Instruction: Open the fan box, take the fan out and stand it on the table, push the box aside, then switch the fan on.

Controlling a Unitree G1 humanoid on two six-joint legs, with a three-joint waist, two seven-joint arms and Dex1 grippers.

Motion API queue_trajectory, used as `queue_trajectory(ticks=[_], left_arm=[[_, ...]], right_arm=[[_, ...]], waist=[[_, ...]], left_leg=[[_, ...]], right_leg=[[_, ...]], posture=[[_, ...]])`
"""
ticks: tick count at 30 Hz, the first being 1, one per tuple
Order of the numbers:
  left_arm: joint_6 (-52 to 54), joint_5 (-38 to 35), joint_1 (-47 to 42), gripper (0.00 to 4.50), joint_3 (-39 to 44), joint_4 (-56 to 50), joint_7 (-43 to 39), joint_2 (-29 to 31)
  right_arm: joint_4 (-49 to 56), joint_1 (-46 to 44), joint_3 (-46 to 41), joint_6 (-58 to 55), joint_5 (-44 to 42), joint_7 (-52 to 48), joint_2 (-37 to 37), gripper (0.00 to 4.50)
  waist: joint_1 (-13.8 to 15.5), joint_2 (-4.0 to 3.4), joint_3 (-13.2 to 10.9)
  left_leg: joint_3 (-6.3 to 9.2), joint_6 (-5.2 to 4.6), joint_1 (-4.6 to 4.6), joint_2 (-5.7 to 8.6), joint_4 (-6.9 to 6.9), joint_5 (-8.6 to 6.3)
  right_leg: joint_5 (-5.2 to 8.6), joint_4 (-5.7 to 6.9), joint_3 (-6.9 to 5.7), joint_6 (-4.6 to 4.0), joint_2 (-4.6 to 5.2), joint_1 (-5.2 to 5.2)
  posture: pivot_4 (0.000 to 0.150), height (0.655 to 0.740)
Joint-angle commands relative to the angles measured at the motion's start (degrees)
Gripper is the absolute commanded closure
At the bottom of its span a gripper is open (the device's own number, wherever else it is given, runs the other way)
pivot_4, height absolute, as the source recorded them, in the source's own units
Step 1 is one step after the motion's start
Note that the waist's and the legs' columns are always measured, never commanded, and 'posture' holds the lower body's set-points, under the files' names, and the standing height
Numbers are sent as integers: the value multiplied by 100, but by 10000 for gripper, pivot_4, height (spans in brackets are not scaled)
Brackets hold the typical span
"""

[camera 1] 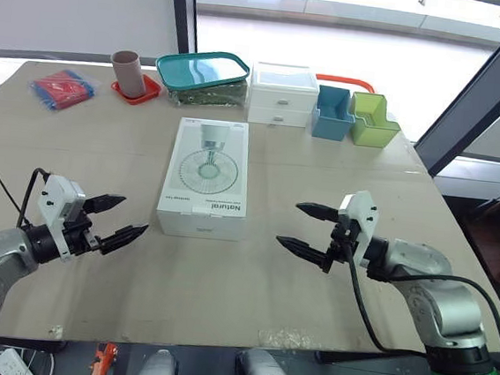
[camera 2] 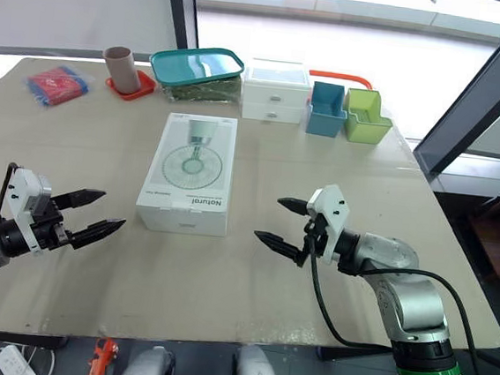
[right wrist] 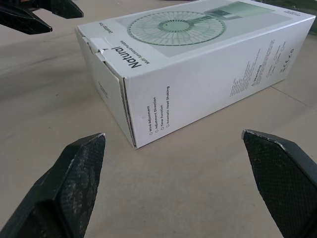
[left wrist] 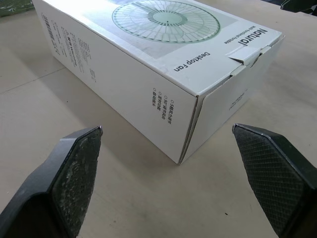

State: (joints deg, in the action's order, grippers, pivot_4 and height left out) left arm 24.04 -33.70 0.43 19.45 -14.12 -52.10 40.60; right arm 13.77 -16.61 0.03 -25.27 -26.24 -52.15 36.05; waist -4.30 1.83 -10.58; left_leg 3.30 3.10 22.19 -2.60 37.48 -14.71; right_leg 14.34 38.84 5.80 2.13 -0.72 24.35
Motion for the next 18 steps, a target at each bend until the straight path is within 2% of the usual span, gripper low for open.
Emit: queue_trajectory(ticks=[1, 15, 18], left_arm=[[147, -79, -75, 339, -5, -238, 105, 84], [194, -133, -127, 339, -58, -218, 149, 3], [363, -543, -163, 6782, 150, -188, -2, -23]], right_arm=[[57, -127, -117, 15, -58, -14, 31, 0], [57, -156, -41, -43, -27, -80, 49, 0], [81, -151, -50, -73, -44, -75, 52, 0]], waist=[[0, 0, 0], [-1, 0, 0], [-1, 0, 0]], left_leg=[[0, 0, 0, 0, 0, 0], [0, 0, 0, 0, 0, 0], [0, 0, 0, 0, 0, 0]], right_leg=[[0, 0, 0, 0, 0, 0], [0, 1, 0, 0, 0, 0], [0, 1, 0, 0, 0, 0]], posture=[[1500, 7400], [1500, 7400], [1500, 7400]])
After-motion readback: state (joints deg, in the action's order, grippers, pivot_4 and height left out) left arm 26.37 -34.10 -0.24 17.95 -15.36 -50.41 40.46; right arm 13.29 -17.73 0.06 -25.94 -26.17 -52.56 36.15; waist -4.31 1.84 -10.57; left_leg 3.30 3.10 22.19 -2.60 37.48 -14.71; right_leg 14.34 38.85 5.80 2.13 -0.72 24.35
